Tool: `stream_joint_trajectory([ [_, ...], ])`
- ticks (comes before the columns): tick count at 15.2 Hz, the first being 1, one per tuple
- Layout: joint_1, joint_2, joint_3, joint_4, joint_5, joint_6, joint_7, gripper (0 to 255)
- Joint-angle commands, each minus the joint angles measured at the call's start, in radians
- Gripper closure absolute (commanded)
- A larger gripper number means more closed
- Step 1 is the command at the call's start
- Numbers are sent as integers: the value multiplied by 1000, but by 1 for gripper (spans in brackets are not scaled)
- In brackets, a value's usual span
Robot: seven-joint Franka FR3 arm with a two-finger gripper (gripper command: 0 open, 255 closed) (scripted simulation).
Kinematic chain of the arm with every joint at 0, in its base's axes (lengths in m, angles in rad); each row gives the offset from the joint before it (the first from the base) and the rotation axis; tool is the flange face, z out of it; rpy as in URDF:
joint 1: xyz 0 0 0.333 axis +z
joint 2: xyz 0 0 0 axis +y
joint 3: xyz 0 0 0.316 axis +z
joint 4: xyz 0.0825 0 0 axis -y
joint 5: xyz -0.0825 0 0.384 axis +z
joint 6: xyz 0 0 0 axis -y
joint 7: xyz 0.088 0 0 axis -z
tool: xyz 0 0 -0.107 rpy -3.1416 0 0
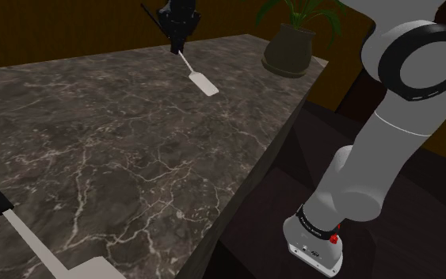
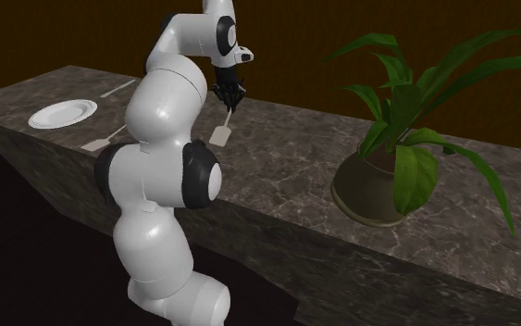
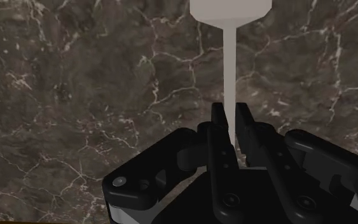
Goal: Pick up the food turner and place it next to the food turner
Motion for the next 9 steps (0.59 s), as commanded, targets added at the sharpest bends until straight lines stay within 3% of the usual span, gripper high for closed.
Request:
stream_joint_trajectory([
  [1,21,0,19,5,-4,-5,41,255],
  [9,129,21,112,32,-26,-18,238,255],
])
